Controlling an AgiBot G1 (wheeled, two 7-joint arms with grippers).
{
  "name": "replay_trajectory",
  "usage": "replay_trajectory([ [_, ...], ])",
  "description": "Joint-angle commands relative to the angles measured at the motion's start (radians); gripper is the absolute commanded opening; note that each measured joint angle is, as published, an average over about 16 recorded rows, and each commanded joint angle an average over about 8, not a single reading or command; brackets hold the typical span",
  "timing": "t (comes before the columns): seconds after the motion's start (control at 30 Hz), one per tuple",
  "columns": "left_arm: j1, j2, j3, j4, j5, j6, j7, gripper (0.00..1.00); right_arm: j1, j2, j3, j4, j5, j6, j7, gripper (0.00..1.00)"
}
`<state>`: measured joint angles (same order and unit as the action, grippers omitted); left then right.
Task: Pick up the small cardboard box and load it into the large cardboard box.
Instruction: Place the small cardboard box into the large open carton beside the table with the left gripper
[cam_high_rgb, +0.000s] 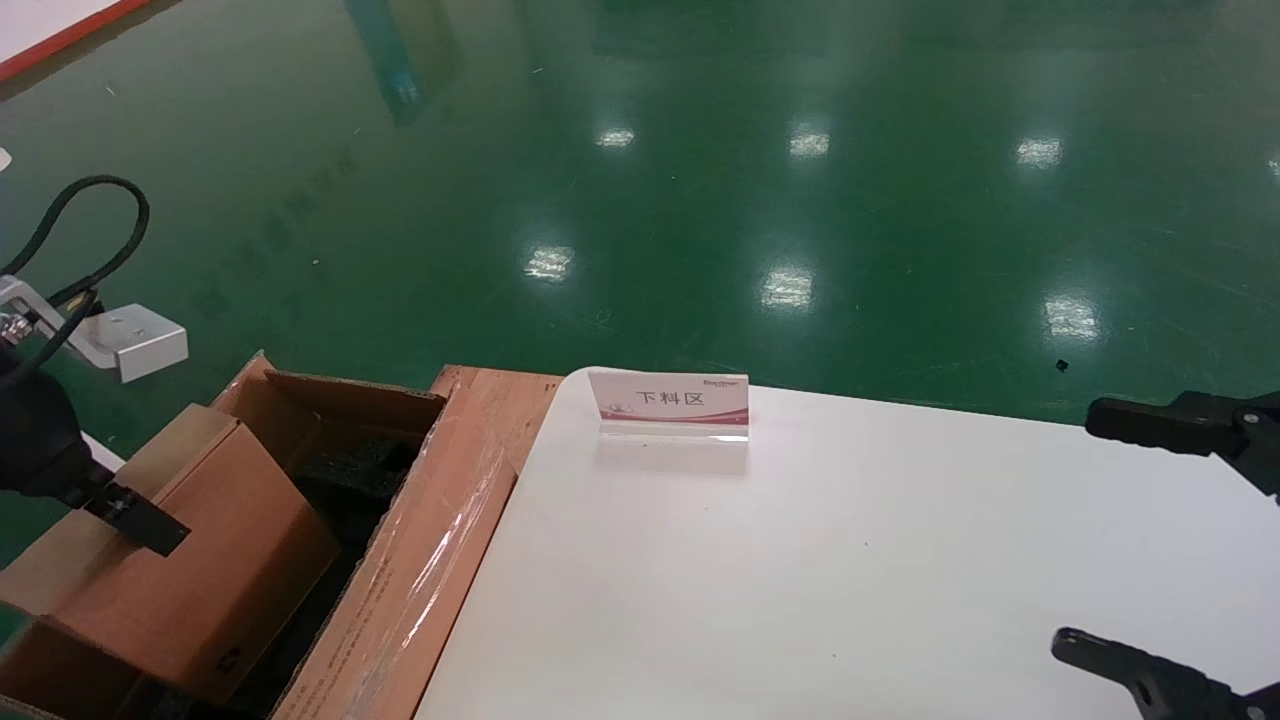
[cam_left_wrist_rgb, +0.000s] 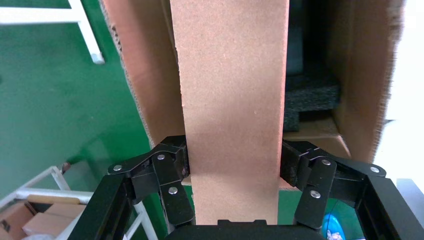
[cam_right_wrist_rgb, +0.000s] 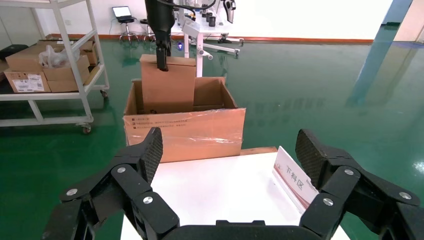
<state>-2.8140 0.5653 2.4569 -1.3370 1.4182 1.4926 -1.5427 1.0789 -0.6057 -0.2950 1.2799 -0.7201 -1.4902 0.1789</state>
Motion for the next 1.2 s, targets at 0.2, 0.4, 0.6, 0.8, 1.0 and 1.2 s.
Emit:
replay_trajectory([
  [0.2,0.029,-0.025,0.004,-0.004,0.052,-0.043,-0.024,0.0,0.0,0.0,0.0,0.0,0.0,0.0,0.0,1.0],
  [0.4,0.049,-0.032,0.005,-0.004,0.089,-0.075,-0.034,0.0,0.0,0.0,-0.001,0.0,0.0,0.0,0.0,1.0],
  [0.6,0.064,-0.039,0.007,-0.004,0.112,-0.091,-0.041,0.0,0.0,0.0,-0.001,0.0,0.001,0.0,-0.001,1.0],
  [0.8,0.077,-0.041,0.006,-0.005,0.127,-0.109,-0.046,0.0,0.0,0.001,-0.001,0.0,0.001,0.001,-0.001,1.0],
  [1.0,0.095,-0.036,0.006,-0.004,0.136,-0.124,-0.051,0.0,0.0,0.001,-0.002,0.0,0.001,0.001,-0.001,1.0],
  [1.2,0.109,-0.03,0.008,-0.002,0.151,-0.136,-0.058,0.0,0.0,0.001,-0.002,0.0,0.001,0.001,-0.001,1.0],
])
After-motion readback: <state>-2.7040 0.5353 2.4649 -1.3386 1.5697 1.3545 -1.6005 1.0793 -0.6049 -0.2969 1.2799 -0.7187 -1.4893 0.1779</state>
